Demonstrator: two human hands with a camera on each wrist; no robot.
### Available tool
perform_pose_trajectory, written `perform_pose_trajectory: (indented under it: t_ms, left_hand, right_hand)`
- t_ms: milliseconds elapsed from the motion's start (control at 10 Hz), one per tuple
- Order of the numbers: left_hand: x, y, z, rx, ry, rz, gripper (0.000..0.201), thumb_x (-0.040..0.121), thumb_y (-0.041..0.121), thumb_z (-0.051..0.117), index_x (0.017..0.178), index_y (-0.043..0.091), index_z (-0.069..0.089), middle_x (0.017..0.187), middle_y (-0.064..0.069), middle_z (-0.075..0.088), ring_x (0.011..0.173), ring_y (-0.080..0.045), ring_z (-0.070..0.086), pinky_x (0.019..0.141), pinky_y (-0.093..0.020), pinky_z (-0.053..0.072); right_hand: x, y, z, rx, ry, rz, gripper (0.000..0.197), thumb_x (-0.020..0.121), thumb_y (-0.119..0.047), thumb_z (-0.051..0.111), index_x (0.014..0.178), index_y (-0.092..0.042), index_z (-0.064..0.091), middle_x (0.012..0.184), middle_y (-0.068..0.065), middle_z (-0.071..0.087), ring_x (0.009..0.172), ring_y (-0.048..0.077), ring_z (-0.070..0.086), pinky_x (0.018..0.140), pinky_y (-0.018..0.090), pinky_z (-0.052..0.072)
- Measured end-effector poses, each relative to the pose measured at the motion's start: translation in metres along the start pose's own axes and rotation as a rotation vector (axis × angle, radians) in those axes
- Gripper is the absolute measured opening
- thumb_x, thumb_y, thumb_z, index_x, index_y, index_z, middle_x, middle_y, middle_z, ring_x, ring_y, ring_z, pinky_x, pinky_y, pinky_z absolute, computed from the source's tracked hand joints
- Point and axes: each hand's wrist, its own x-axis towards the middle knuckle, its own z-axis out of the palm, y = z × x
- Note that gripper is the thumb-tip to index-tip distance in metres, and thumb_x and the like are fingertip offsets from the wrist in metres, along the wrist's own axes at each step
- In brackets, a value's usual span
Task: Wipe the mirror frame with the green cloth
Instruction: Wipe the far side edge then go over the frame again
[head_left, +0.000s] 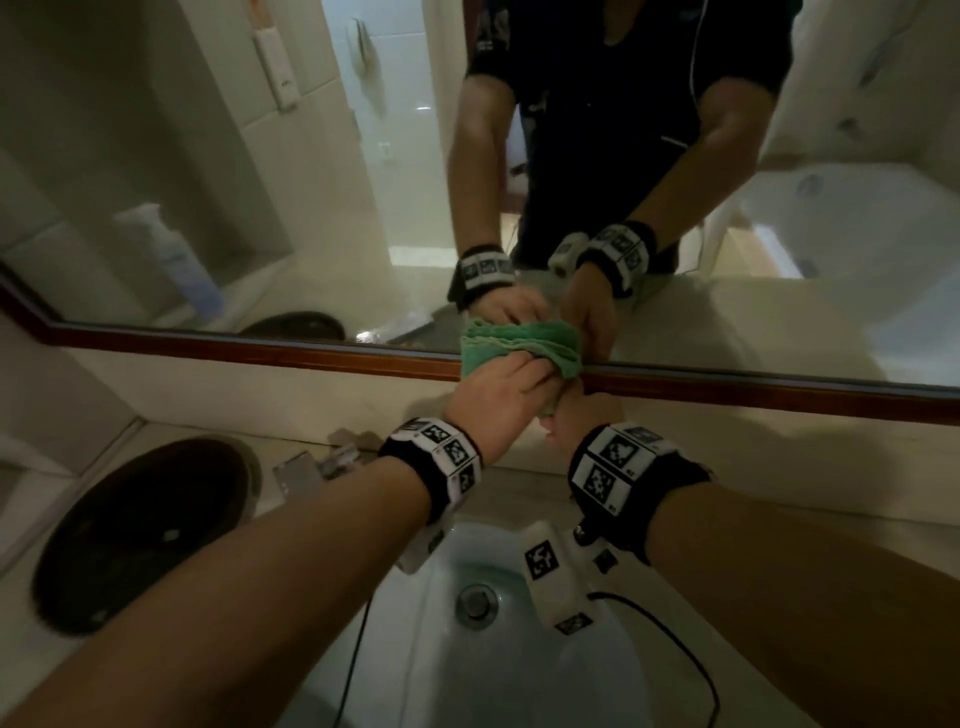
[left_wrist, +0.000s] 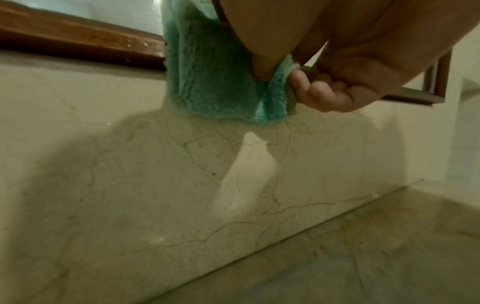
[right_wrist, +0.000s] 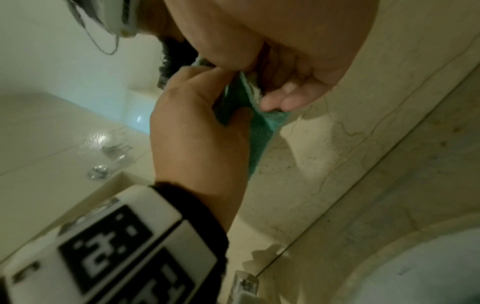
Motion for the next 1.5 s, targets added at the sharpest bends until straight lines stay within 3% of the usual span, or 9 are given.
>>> perform_pose_trajectory:
  t_ms: [200, 300, 400, 500, 700, 900, 1100, 1300, 1500]
  left_hand:
    - [-0.012, -0.034, -0.018, -0.048, -0.087, 0.091, 0.034, 0.085, 0.011, 0.043, 0.099, 0.005, 0.073, 0.098, -0.010, 0.070, 0.088, -0.025, 0.067, 0.073, -0.032, 0.056]
    - [-0.035, -0.068, -0.029, -0.034, -0.082, 0.142, 0.035, 0.083, 0.010, 0.042, 0.098, 0.006, 0.073, 0.097, -0.009, 0.070, 0.087, -0.024, 0.068, 0.078, -0.030, 0.053]
    - [-0.062, -0.109, -0.038, -0.058, -0.084, 0.164, 0.027, 0.083, 0.007, 0.053, 0.101, 0.005, 0.073, 0.102, -0.012, 0.070, 0.092, -0.027, 0.067, 0.083, -0.034, 0.054]
    - [-0.089, -0.148, -0.059, -0.108, -0.095, 0.182, 0.018, 0.081, 0.005, 0.062, 0.094, 0.001, 0.073, 0.099, -0.016, 0.070, 0.089, -0.030, 0.069, 0.079, -0.040, 0.057]
    - [-0.130, -0.206, -0.083, -0.105, -0.119, 0.173, 0.018, 0.077, 0.002, 0.070, 0.094, -0.001, 0.073, 0.098, -0.018, 0.071, 0.087, -0.033, 0.069, 0.081, -0.042, 0.055]
    - [-0.098, -0.164, -0.063, -0.131, -0.176, 0.136, 0.035, 0.067, -0.001, 0.078, 0.101, 0.002, 0.072, 0.105, -0.018, 0.068, 0.092, -0.035, 0.066, 0.081, -0.044, 0.056]
    - [-0.060, -0.108, -0.052, -0.178, -0.194, 0.148, 0.033, 0.071, 0.001, 0.072, 0.104, 0.004, 0.069, 0.107, -0.016, 0.066, 0.097, -0.035, 0.062, 0.087, -0.047, 0.051]
    - [-0.082, -0.134, -0.070, -0.100, -0.197, 0.153, 0.038, 0.066, -0.003, 0.071, 0.104, 0.002, 0.069, 0.103, -0.016, 0.067, 0.088, -0.034, 0.065, 0.082, -0.040, 0.054]
    - [-0.139, -0.202, -0.113, -0.084, -0.287, -0.070, 0.037, 0.073, -0.004, 0.068, 0.108, 0.005, 0.068, 0.110, -0.016, 0.064, 0.096, -0.035, 0.062, 0.086, -0.041, 0.050]
  right_hand:
    - [-0.003, -0.014, 0.021, -0.283, 0.122, 0.055, 0.055, 0.103, -0.029, 0.037, 0.145, 0.003, 0.022, 0.143, 0.022, 0.043, 0.125, 0.035, 0.049, 0.100, 0.038, 0.041]
    - [0.003, -0.007, 0.047, -0.112, 0.066, 0.045, 0.060, 0.095, -0.048, 0.040, 0.125, 0.002, 0.054, 0.121, 0.023, 0.062, 0.110, 0.036, 0.061, 0.097, 0.044, 0.051]
    - [0.002, -0.012, 0.085, -0.023, 0.064, 0.053, 0.065, 0.087, -0.056, 0.044, 0.114, 0.000, 0.062, 0.111, 0.021, 0.067, 0.104, 0.036, 0.065, 0.093, 0.047, 0.053]
    - [-0.008, -0.023, 0.123, -0.013, 0.020, 0.026, 0.066, 0.076, -0.060, 0.041, 0.107, -0.006, 0.064, 0.114, 0.020, 0.067, 0.106, 0.037, 0.064, 0.094, 0.049, 0.052]
    - [-0.014, -0.029, 0.167, -0.048, 0.056, -0.011, 0.058, 0.093, -0.048, 0.038, 0.116, 0.001, 0.060, 0.114, 0.022, 0.066, 0.107, 0.037, 0.063, 0.094, 0.048, 0.052]
    - [-0.011, -0.022, 0.158, -0.052, 0.176, 0.036, 0.049, 0.096, -0.042, 0.038, 0.117, -0.004, 0.060, 0.115, 0.020, 0.066, 0.105, 0.037, 0.063, 0.093, 0.050, 0.052]
    - [-0.039, -0.040, 0.126, 0.025, 0.301, 0.168, 0.052, 0.101, -0.029, 0.042, 0.144, -0.001, 0.030, 0.148, 0.022, 0.037, 0.134, 0.034, 0.041, 0.113, 0.038, 0.032]
    - [-0.009, -0.030, 0.138, 0.020, 0.308, 0.123, 0.059, 0.089, -0.047, 0.044, 0.121, 0.000, 0.058, 0.116, 0.022, 0.064, 0.104, 0.041, 0.062, 0.090, 0.050, 0.053]
    - [-0.014, -0.043, 0.171, -0.099, 0.020, 0.018, 0.049, 0.099, -0.034, 0.033, 0.127, 0.002, 0.051, 0.126, 0.021, 0.059, 0.115, 0.036, 0.058, 0.098, 0.047, 0.048]
